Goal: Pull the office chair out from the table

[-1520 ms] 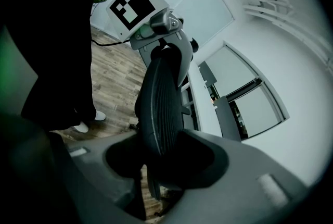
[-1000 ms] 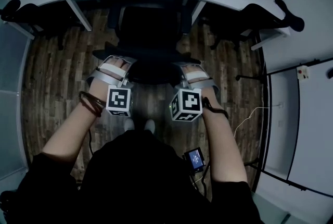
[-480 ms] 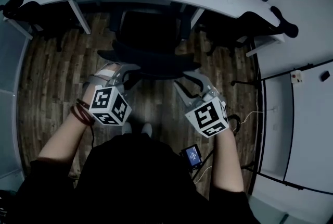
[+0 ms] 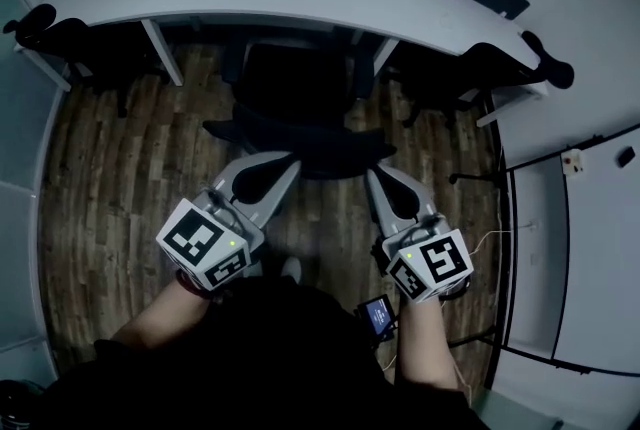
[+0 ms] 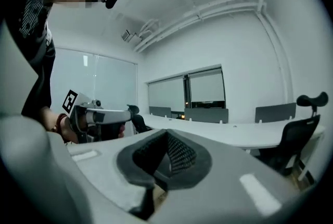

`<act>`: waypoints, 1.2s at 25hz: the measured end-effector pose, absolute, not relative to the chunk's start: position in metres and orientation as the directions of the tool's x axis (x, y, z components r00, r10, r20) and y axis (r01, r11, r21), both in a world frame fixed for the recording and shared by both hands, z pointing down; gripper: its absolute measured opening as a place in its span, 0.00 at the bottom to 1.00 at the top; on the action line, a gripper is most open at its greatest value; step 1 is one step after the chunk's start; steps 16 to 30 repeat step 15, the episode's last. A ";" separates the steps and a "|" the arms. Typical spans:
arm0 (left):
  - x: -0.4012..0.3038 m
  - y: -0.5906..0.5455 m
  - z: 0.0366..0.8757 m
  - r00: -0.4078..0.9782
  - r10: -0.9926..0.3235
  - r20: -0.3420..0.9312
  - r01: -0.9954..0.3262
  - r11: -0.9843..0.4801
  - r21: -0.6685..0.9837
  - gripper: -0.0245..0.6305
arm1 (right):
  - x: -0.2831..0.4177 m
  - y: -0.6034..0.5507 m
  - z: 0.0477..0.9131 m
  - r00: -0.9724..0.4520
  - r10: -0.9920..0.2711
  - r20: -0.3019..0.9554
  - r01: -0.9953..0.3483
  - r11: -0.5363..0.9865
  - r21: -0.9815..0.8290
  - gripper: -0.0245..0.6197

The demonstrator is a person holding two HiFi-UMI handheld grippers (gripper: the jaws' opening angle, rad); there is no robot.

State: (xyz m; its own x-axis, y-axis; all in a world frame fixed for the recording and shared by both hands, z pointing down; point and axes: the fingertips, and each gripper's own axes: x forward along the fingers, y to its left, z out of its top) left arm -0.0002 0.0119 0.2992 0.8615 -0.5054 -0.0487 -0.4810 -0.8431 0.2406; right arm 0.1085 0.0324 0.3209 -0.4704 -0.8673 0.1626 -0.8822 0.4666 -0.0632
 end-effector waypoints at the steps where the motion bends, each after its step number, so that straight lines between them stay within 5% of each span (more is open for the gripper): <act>1: 0.000 0.011 0.301 0.861 -0.507 -0.035 -0.488 -0.844 0.223 0.04 | 0.106 0.032 0.322 -0.472 -0.865 0.167 -0.881 0.469 -0.060 0.04; 30: -0.021 0.009 0.308 0.862 -0.503 0.060 -0.506 -0.855 0.114 0.04 | 0.075 0.019 0.332 -0.504 -0.841 0.195 -0.863 0.499 -0.079 0.04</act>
